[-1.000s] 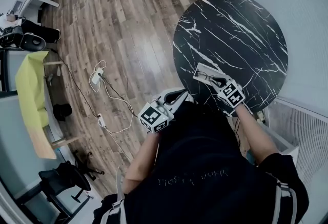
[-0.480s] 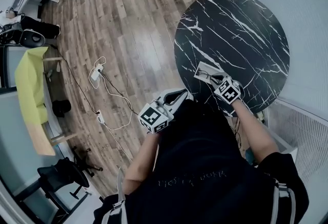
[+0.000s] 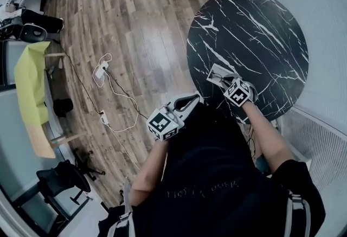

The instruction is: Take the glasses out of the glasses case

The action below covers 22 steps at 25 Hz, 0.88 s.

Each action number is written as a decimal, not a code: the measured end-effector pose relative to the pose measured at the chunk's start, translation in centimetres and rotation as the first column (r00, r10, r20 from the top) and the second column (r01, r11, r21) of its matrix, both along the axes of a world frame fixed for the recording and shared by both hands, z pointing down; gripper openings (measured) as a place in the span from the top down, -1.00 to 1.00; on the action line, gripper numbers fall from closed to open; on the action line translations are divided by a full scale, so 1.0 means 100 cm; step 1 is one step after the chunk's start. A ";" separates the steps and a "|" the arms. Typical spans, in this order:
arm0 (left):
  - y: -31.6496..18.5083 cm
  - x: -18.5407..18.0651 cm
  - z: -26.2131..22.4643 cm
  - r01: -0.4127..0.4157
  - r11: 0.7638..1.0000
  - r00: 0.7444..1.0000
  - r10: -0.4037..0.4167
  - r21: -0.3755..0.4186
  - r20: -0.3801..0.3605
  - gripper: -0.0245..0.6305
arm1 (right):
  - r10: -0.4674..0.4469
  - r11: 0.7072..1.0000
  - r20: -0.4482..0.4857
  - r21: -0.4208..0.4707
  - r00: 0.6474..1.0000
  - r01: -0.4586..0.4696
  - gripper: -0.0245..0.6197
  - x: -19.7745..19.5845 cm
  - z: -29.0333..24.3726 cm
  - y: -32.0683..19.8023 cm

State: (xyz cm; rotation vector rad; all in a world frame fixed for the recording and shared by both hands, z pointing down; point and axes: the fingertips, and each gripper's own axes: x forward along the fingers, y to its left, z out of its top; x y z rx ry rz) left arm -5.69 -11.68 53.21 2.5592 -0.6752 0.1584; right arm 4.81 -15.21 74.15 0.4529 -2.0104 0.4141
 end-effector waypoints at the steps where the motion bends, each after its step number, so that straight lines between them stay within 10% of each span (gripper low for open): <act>1: 0.000 -0.002 0.000 0.004 1.000 1.000 -0.004 -0.004 0.001 0.86 | -0.009 1.000 -0.012 0.002 1.000 0.009 0.82 0.000 0.001 0.000; 22: 0.005 -0.012 0.001 0.039 0.999 0.999 -0.039 -0.021 0.008 0.86 | -0.095 0.996 -0.133 -0.017 0.987 0.093 0.82 -0.001 0.039 -0.002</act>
